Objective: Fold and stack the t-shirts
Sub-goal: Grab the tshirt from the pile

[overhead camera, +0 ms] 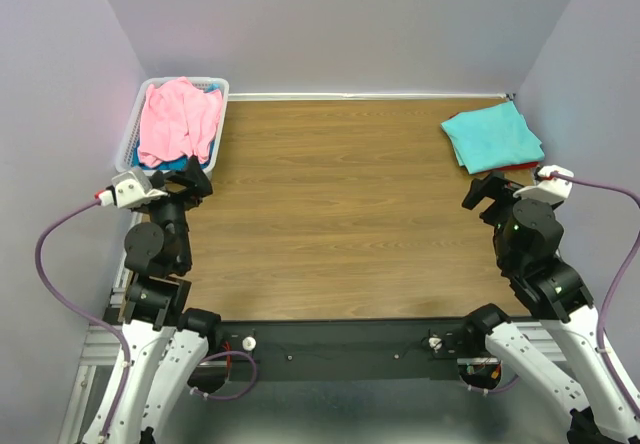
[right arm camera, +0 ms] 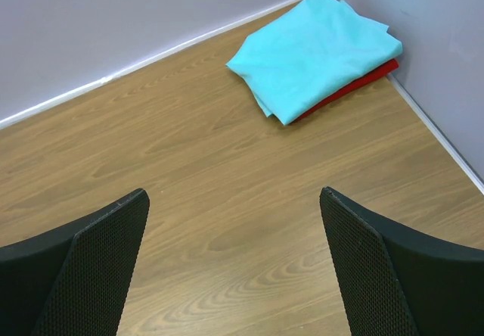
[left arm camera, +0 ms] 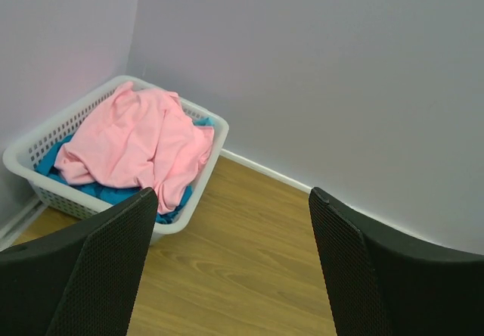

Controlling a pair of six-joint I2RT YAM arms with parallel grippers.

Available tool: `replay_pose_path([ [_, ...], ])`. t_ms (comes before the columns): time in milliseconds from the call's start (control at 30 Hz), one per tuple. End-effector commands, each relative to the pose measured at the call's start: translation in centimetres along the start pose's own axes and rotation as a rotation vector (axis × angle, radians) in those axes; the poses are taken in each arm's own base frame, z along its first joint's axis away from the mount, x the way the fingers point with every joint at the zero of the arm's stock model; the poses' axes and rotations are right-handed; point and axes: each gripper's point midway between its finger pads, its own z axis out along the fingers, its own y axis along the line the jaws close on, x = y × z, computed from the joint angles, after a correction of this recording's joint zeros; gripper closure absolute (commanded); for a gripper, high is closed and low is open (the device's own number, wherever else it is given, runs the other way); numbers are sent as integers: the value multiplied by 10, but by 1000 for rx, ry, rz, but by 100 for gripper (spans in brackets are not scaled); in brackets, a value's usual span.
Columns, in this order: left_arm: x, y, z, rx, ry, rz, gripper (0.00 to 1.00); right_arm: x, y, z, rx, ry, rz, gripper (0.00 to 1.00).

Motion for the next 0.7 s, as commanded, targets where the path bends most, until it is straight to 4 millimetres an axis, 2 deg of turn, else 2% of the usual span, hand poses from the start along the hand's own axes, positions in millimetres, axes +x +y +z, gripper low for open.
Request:
replay_pose_path([
  [0, 18, -12, 10, 45, 56, -14, 12, 11, -1, 5, 17, 15, 13, 0],
  [133, 49, -30, 29, 101, 172, 24, 12, 30, 8, 10, -15, 65, 27, 0],
  [167, 69, -33, 38, 105, 235, 44, 12, 37, 16, 10, -60, 90, 31, 0],
  [200, 68, -39, 45, 114, 246, 45, 12, 40, 20, 10, -80, 103, 39, 0],
  [267, 81, -43, 58, 101, 302, 58, 12, 51, 28, 11, -113, 137, 41, 0],
  [300, 107, -39, 69, 67, 373, 85, 12, 56, 35, 11, -144, 156, 54, 0],
  [333, 95, -44, 84, 53, 353, 81, 12, 58, 38, 11, -162, 165, 58, 0],
  [367, 123, -30, 94, -22, 434, 110, 12, 64, 43, 11, -187, 183, 61, 0],
  [400, 126, -26, 103, -53, 441, 110, 14, 65, 46, 10, -203, 189, 64, 0],
  [433, 117, -20, 118, -84, 421, 102, 15, 67, 49, 9, -220, 196, 62, 0],
  [467, 135, -8, 131, -123, 456, 114, 15, 69, 51, 8, -236, 202, 62, 0],
  [533, 133, 4, 154, -169, 440, 113, 17, 77, 55, 7, -265, 224, 61, 0],
  [567, 149, 31, 165, -243, 473, 116, 19, 79, 55, 7, -266, 228, 62, 0],
  [600, 143, 35, 180, -259, 460, 103, 19, 85, 57, 6, -277, 243, 70, 0],
  [633, 143, 56, 188, -308, 464, 101, 20, 88, 57, 7, -276, 248, 73, 0],
  [667, 165, 71, 195, -344, 511, 112, 21, 90, 57, 6, -282, 253, 75, 0],
])
